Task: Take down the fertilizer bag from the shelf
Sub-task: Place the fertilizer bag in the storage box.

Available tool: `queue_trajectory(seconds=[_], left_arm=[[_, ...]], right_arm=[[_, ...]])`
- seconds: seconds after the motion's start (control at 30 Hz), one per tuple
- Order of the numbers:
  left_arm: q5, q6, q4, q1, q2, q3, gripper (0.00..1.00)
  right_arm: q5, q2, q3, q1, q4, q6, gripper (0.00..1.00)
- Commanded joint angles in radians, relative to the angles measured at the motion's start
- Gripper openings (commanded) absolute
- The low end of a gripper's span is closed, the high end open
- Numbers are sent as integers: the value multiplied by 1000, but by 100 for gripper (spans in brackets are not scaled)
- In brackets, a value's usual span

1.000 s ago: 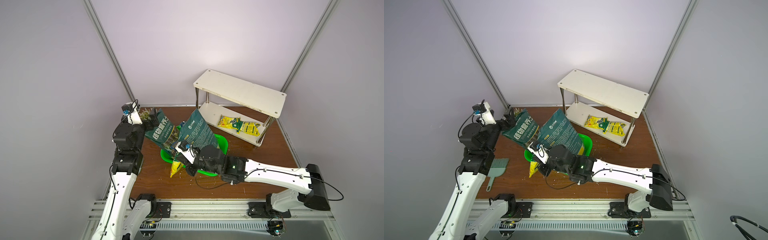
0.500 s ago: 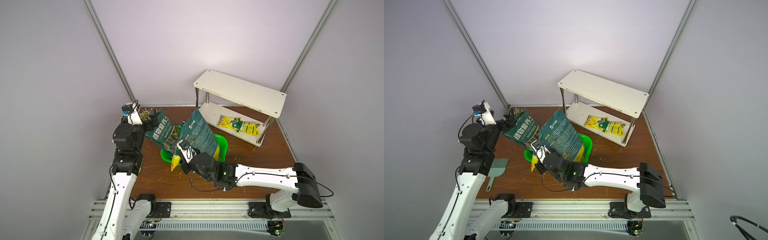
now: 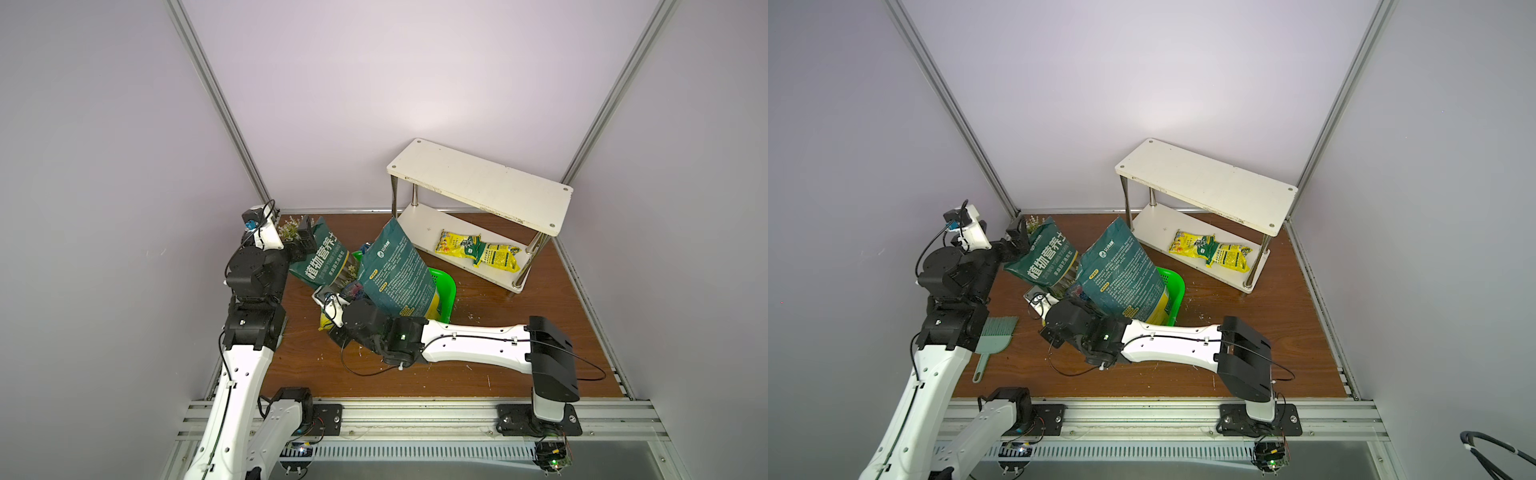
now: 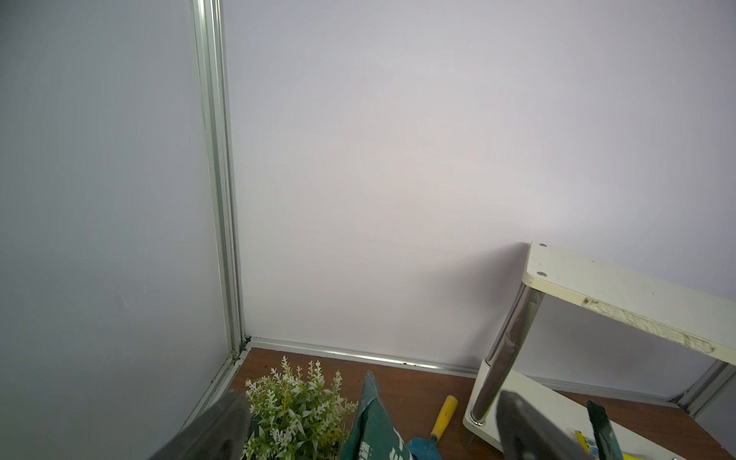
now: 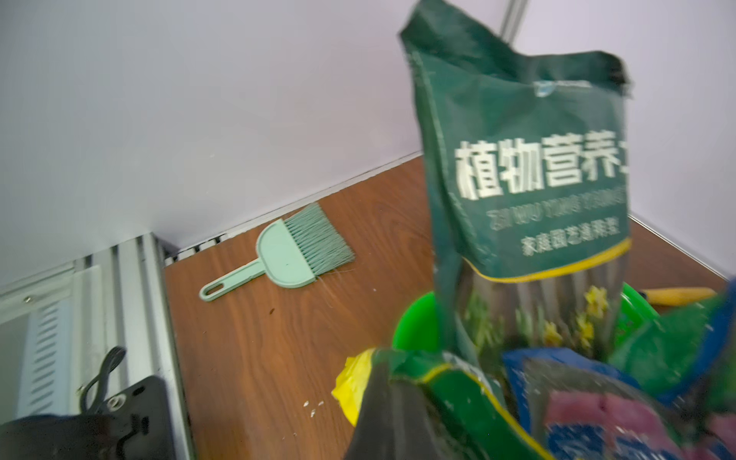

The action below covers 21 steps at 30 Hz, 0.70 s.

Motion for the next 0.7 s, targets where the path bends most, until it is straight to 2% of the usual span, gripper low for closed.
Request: queue_trajectory(seconds=[0.0, 0.23, 0.43, 0.5, 0.67], left_arm=[[-9, 6, 24, 19, -12, -4, 100], [-8, 6, 24, 24, -16, -3, 100], [-5, 4, 24, 27, -15, -3, 100], [-4, 3, 24, 27, -15, -5, 100], [-1, 5, 25, 31, -12, -5, 99]], right_arm=[[-135, -14, 131, -2, -51, -122, 0], [-233, -7, 210, -52, -200, -239, 0], [-312, -106, 61, -212, -207, -228, 0], [-298, -124, 23, -260, -213, -242, 0], [-288, -113, 69, -353, -269, -259, 0]])
